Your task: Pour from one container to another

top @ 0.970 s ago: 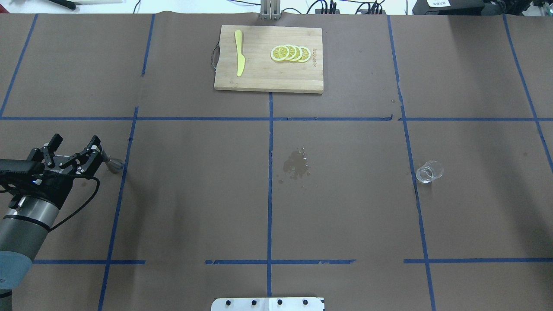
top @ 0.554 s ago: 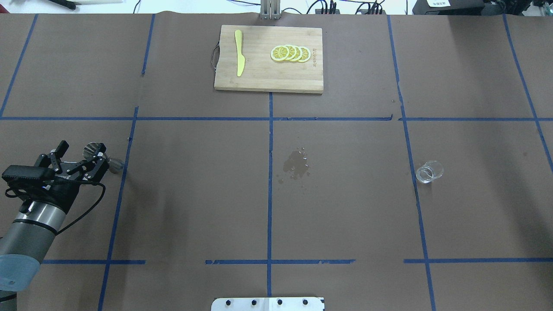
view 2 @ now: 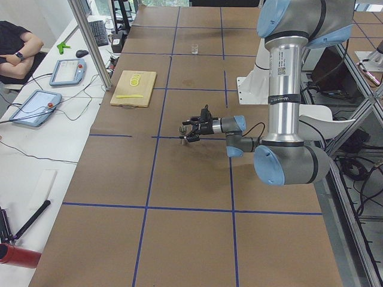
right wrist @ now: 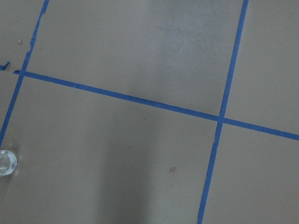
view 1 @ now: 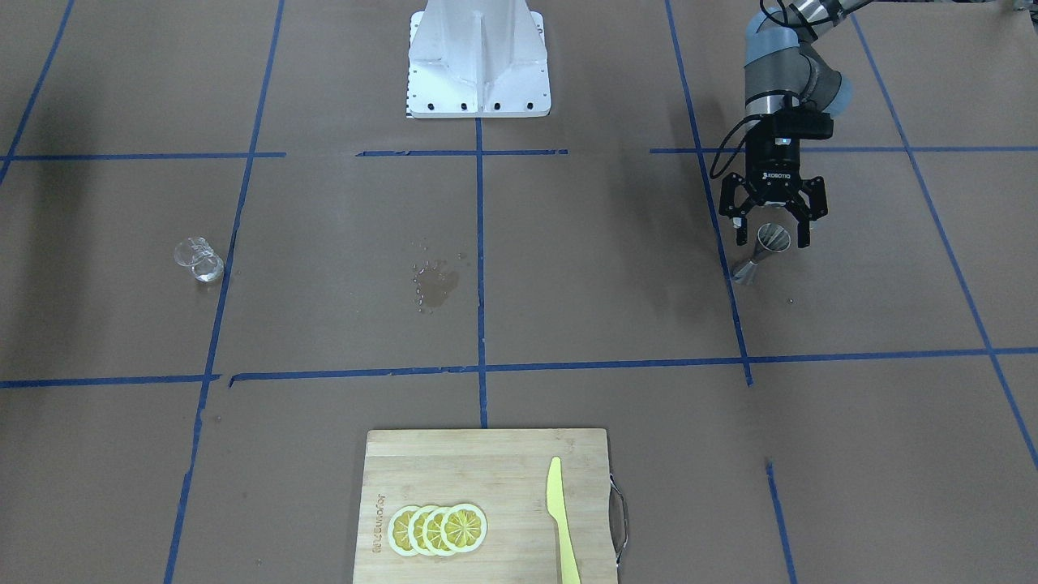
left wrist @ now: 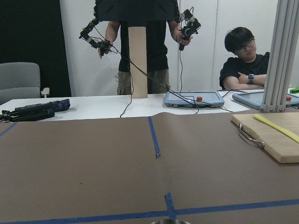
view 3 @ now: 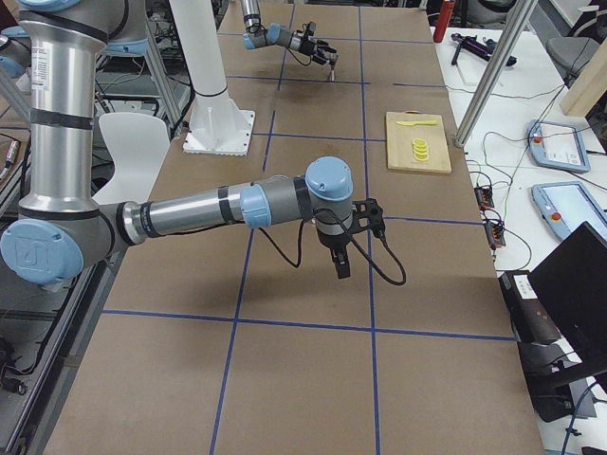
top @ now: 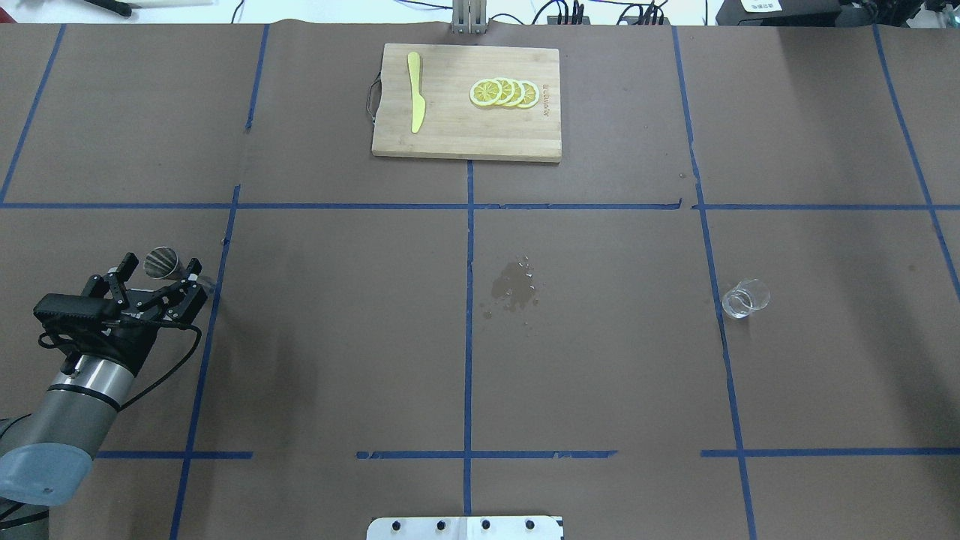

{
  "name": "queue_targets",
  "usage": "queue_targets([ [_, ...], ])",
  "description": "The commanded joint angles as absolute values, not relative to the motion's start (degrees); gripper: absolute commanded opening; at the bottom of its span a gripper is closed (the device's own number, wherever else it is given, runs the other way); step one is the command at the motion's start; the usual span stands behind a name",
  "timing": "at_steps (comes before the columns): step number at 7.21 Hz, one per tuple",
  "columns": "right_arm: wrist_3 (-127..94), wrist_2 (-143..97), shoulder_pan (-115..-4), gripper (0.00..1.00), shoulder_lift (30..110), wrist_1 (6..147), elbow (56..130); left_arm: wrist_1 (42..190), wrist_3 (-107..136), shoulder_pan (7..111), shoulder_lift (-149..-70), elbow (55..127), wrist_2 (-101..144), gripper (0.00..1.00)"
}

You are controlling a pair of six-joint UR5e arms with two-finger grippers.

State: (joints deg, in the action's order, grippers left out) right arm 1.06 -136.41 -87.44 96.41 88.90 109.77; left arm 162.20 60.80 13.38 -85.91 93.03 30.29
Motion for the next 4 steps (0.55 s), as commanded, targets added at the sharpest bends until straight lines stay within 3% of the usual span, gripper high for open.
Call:
queue_targets([
  [1, 1.05, -136.41, -87.63, 1.0, 96.42, 88.95, 109.78, 162.16, 60.91, 13.18, -86.83, 90.8, 30.32, 1.0],
  [4, 1.05, -136.41, -87.71, 1.0, 96.42, 88.95, 109.78, 162.25, 61.08, 13.18, -89.91, 87.45, 30.32, 1.0],
])
